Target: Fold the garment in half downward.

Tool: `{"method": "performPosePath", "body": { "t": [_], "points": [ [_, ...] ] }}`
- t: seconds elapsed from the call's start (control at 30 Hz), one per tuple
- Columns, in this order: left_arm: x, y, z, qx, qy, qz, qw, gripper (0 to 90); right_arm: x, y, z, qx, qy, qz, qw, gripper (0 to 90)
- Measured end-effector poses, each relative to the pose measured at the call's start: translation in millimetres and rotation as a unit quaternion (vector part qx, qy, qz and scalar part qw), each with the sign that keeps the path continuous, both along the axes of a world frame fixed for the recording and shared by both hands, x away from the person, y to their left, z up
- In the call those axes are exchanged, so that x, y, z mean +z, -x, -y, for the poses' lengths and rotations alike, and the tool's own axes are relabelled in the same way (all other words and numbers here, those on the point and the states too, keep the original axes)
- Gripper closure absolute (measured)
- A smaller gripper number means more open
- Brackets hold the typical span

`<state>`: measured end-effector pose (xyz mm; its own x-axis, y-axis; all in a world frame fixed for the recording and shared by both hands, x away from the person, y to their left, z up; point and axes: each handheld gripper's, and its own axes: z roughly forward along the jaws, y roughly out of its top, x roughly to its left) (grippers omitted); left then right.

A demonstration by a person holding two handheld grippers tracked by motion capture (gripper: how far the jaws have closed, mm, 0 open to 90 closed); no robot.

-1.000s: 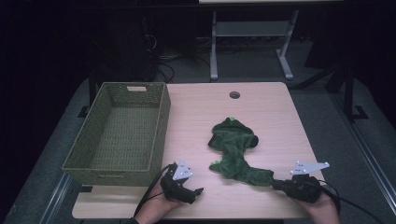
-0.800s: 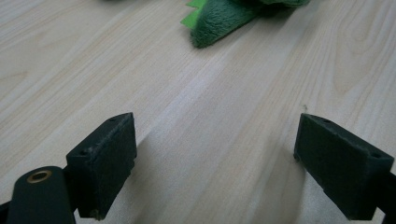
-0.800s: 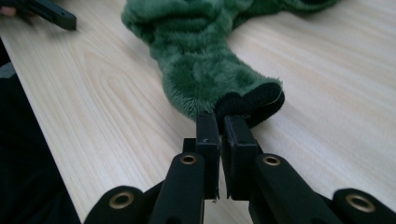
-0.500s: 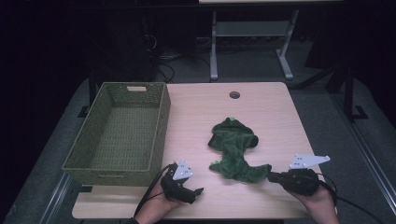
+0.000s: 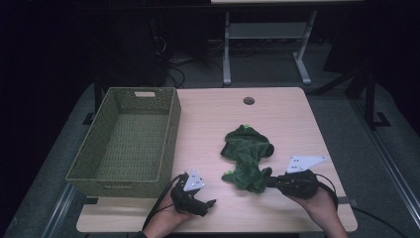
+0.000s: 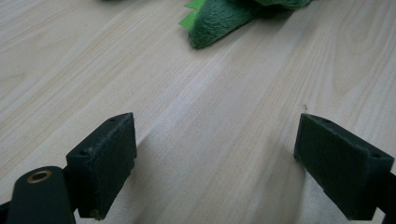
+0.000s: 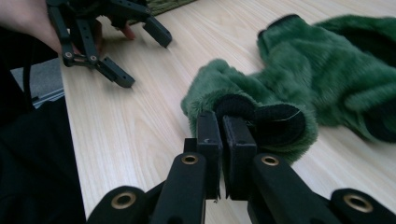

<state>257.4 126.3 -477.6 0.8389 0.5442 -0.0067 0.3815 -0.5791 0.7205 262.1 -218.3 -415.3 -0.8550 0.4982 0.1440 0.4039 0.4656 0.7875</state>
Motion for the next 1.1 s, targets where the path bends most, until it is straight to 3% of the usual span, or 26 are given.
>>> {"method": "performPosePath", "body": {
  "t": [0.3, 0.47, 0.6, 0.77, 0.87, 1.1],
  "points": [
    [0.0, -0.3, 0.0, -0.001, -0.001, 0.002, 1.0, 12.4, -1.6, -18.3, -20.0, 0.019, 0.0, 0.003, 0.9998, 85.4],
    [0.1, -0.3, -0.1, -0.001, -0.001, 0.002, 1.0, 12.4, 5.1, -23.2, -21.5, 0.01, -0.019, 0.018, 0.9996, 78.7],
    [0.0, 0.0, 0.1, 0.0, 0.0, 0.0, 1.0, 12.5, 10.2, -25.5, -14.8, -0.013, -0.029, 0.025, 0.9992, 84.5],
    [0.0, -0.3, 0.0, 0.0, -0.001, 0.002, 1.0, 12.4, 3.5, -37.1, -13.7, -0.041, -0.017, 0.016, 0.9989, 89.7],
    [0.0, -0.3, 0.0, -0.001, -0.001, 0.002, 1.0, 12.5, -2.0, -44.9, -20.3, -0.041, -0.016, 0.012, 0.999, 89.8],
    [0.1, -0.2, -0.1, -0.001, -0.002, 0.001, 1.0, 12.5, -22.3, -58.7, -38.9, -0.034, 0.005, -0.022, 0.9992, 89.9]
  ]
}}
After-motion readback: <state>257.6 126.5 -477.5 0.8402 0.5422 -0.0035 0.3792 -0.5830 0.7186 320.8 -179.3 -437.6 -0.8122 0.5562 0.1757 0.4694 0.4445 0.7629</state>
